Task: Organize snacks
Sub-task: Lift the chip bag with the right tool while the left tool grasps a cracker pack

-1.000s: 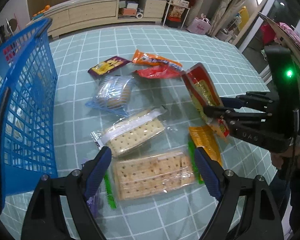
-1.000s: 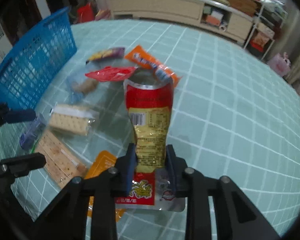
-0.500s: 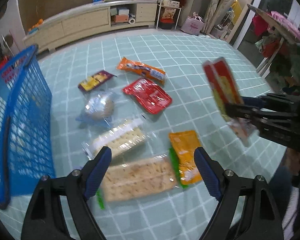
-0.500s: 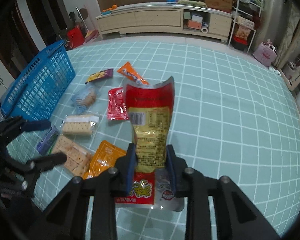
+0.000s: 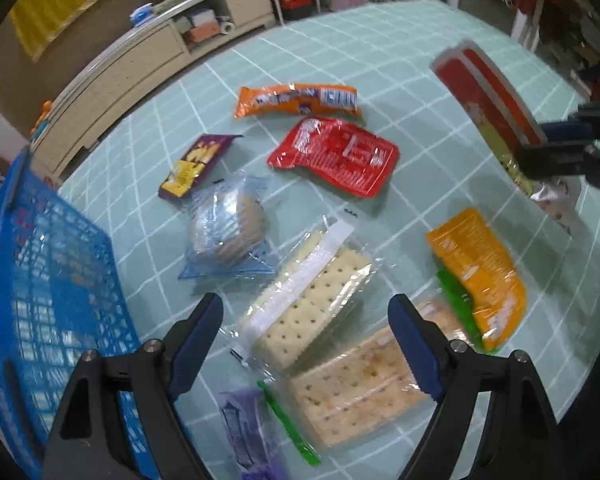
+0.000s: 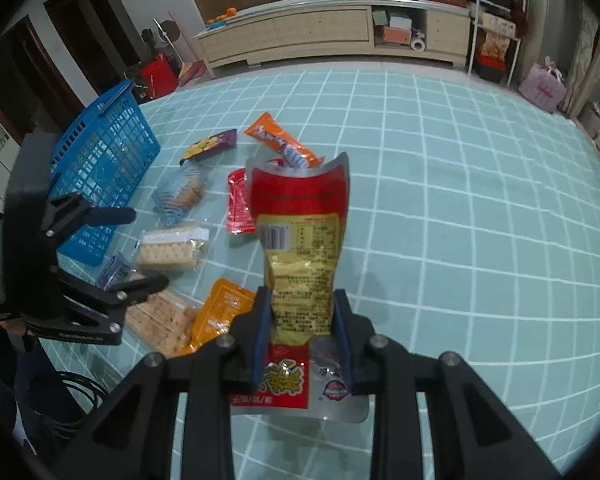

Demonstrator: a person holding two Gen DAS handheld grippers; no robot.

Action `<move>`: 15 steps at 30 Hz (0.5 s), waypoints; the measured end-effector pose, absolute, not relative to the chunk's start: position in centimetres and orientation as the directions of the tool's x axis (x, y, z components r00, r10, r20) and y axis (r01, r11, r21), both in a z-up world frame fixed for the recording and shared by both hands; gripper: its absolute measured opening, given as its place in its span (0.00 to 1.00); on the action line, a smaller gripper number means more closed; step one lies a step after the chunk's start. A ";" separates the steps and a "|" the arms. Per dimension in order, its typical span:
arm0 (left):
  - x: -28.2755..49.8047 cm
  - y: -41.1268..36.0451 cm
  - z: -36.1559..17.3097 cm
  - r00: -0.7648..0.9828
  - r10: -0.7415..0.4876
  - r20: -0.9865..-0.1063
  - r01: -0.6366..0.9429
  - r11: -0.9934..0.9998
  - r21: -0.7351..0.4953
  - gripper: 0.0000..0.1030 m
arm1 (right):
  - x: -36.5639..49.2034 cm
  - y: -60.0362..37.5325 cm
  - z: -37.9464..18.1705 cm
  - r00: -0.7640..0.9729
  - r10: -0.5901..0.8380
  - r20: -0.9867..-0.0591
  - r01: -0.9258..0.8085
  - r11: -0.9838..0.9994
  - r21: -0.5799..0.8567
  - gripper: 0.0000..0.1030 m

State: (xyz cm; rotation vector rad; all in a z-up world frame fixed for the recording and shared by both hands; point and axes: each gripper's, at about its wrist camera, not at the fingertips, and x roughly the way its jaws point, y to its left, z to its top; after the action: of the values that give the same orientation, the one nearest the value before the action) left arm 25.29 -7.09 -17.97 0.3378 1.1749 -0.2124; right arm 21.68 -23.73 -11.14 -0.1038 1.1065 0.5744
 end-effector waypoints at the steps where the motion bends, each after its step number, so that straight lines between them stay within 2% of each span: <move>1: 25.7 -7.0 -18.5 0.356 0.018 -0.934 0.349 0.925 0.150 0.81 | 21.7 -23.6 -11.3 0.314 0.391 -0.865 -0.487 0.849 0.206 0.32; 3: 26.6 -6.7 -19.6 0.324 0.023 -0.946 0.355 0.924 0.145 0.81 | 21.9 -23.3 -11.6 0.303 0.406 -0.862 -0.489 0.843 0.225 0.33; 11: 29.3 -4.6 -20.5 0.258 -0.094 -0.962 0.310 0.951 -0.010 0.81 | 22.7 -23.6 -12.4 0.273 0.441 -0.855 -0.472 0.836 0.280 0.33; 14: 28.9 -4.9 -20.3 0.254 -0.095 -0.963 0.318 0.948 -0.009 0.73 | 22.9 -24.0 -12.6 0.272 0.443 -0.855 -0.455 0.841 0.291 0.33; 15: 28.8 -4.9 -20.2 0.254 -0.096 -0.963 0.321 0.947 -0.010 0.66 | 23.0 -24.0 -12.7 0.269 0.442 -0.856 -0.451 0.843 0.294 0.33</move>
State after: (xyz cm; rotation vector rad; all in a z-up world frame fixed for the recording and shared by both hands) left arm 28.81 -4.93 -20.23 0.2036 1.2857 -0.2861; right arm 23.00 -23.97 -12.72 -0.0082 1.1506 0.6019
